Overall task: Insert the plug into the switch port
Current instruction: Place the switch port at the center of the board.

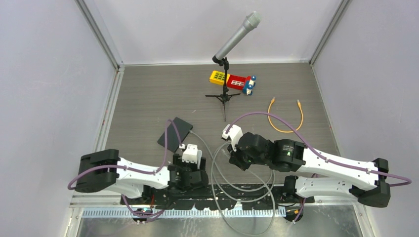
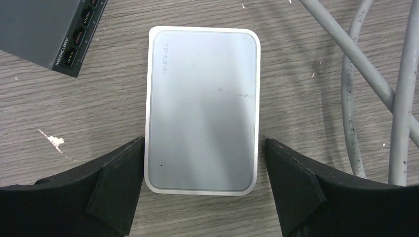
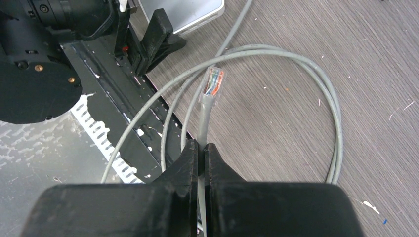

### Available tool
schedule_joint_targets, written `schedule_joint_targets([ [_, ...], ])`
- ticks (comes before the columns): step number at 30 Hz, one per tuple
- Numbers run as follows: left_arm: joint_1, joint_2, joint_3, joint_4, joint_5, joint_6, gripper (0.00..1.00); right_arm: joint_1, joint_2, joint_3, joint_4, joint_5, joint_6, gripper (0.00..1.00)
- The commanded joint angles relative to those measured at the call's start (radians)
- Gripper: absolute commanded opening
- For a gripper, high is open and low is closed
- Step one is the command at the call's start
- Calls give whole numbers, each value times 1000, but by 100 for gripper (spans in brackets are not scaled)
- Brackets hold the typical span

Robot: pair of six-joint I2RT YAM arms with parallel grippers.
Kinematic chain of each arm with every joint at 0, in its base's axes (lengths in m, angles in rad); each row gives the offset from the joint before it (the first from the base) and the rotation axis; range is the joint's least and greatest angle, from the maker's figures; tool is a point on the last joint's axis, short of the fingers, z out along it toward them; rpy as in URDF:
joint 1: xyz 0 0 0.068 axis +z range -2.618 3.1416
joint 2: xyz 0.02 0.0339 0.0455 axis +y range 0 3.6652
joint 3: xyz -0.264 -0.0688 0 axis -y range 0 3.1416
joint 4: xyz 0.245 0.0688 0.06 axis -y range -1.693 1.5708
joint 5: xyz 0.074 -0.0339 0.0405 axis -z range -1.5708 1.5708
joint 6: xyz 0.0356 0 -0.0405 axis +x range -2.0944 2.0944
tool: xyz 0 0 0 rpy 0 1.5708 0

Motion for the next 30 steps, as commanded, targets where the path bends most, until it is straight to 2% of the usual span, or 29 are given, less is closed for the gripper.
schedule_joint_targets([
  [1,-44,59,-36,-112,38,-131,87,1,-5,4,36,-17,17,0],
  [4,-72,100,-15,-136,28,-165,81,0,4,6,39,-18,14,1],
  [9,-84,149,23,-163,18,-171,55,1,7,4,42,-21,13,1],
  [12,-88,123,54,-229,4,-166,33,1,-1,3,37,-3,19,1],
  [16,-91,-26,133,-370,-21,-65,1,-1,6,36,5,19,31,0],
  [19,-90,-236,173,-405,-3,104,0,-2,19,81,-39,18,19,0],
  [22,-82,-410,188,-334,113,325,0,-15,22,112,-56,-44,12,0],
  [24,-76,-484,209,-336,176,391,0,-28,37,142,-75,-96,19,0],
  [27,-63,-513,263,-378,237,442,0,-33,88,204,-120,-165,21,0],
  [30,-48,-463,349,-418,261,472,0,-34,139,245,-162,-175,21,1],
])
